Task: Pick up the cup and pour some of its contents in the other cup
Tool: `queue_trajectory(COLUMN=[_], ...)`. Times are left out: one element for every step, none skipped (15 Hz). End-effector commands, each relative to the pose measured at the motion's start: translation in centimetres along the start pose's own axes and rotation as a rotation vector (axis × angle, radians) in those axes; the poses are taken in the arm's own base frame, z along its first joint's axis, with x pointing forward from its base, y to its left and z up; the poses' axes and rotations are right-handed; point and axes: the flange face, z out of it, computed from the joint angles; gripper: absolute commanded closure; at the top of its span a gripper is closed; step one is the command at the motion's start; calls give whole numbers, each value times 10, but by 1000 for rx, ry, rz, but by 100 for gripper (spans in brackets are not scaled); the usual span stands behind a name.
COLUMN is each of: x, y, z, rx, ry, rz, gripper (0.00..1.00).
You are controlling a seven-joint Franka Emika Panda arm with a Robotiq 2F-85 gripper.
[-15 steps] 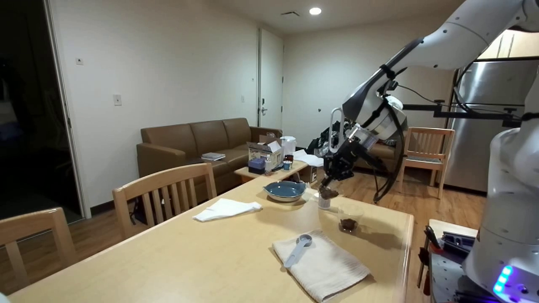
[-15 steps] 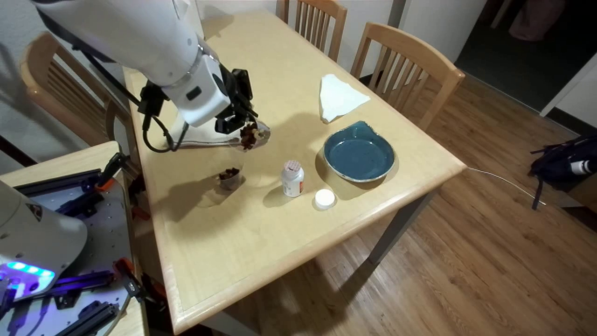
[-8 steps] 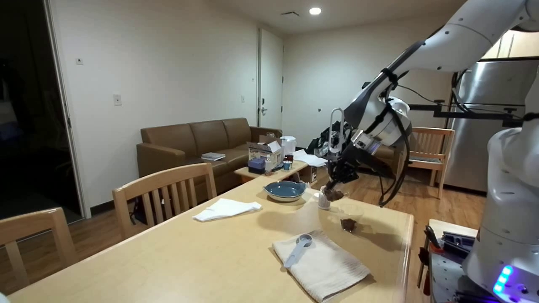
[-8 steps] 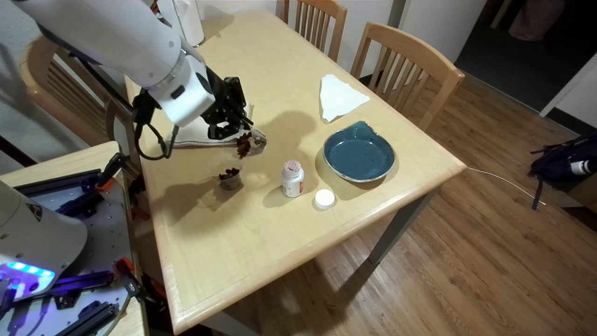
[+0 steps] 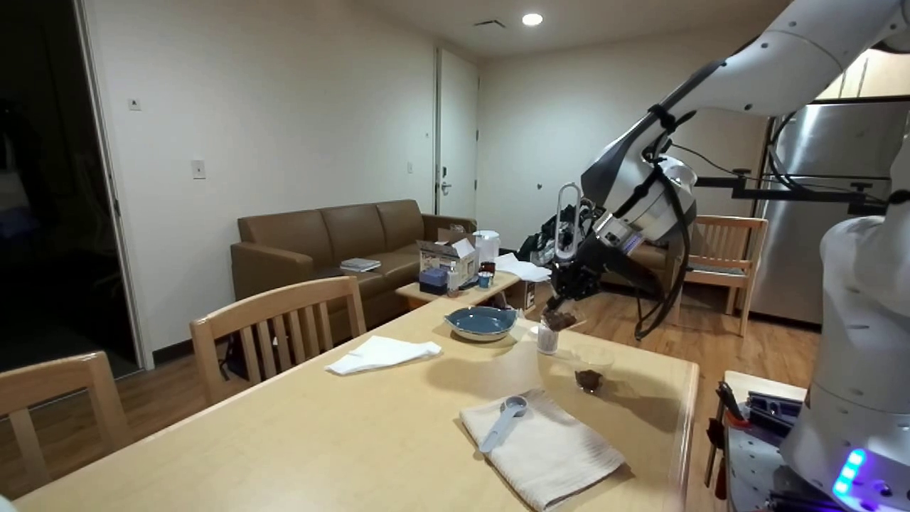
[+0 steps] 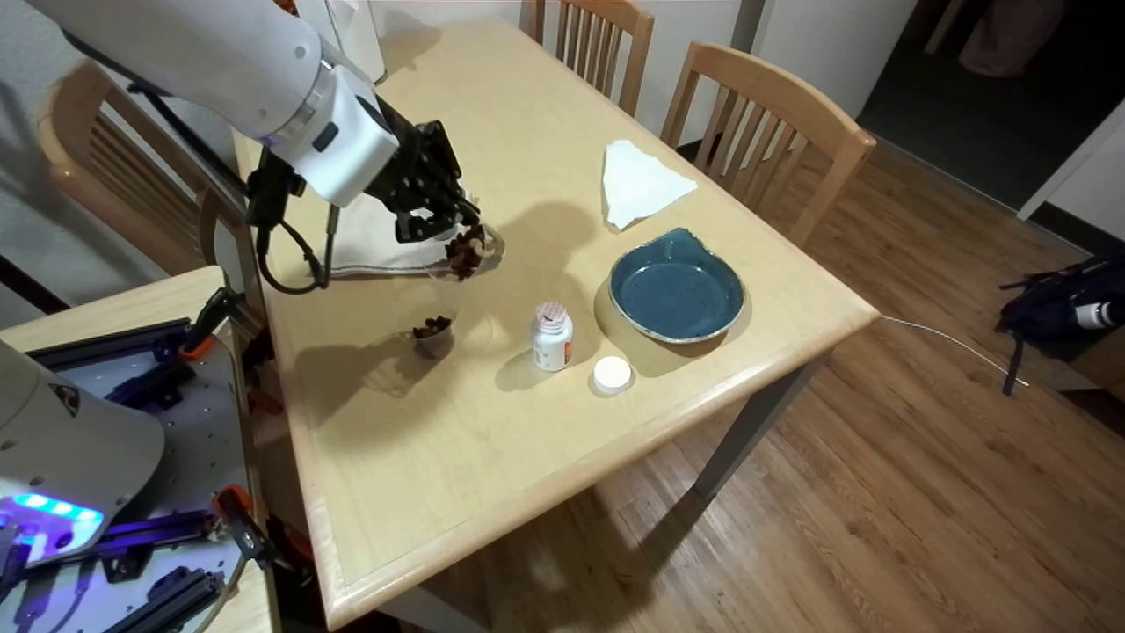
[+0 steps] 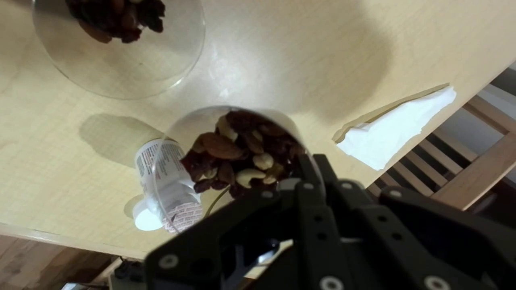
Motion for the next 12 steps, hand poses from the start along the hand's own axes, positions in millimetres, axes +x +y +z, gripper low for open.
queue_trajectory(x=[0, 1, 2, 3, 4, 4, 4, 5, 6, 7, 6, 5], y=[0, -3, -5, -6, -7, -8, -11, -16, -21, -25, -32, -39], z=[0, -5, -11, -16, -22, -28, -35, -44, -52, -58, -66, -72], rx=[0, 2, -4, -15, -30, -41, -44, -40, -35, -35, -22, -15], ry=[0, 26, 57, 86, 119, 146, 173, 203, 230, 257, 289, 314], rz=[-1, -17, -30, -46, -68, -85, -98, -111, -119, -128, -139, -167], gripper=[95, 95, 94, 95, 94, 95, 95, 95, 94, 95, 95, 95])
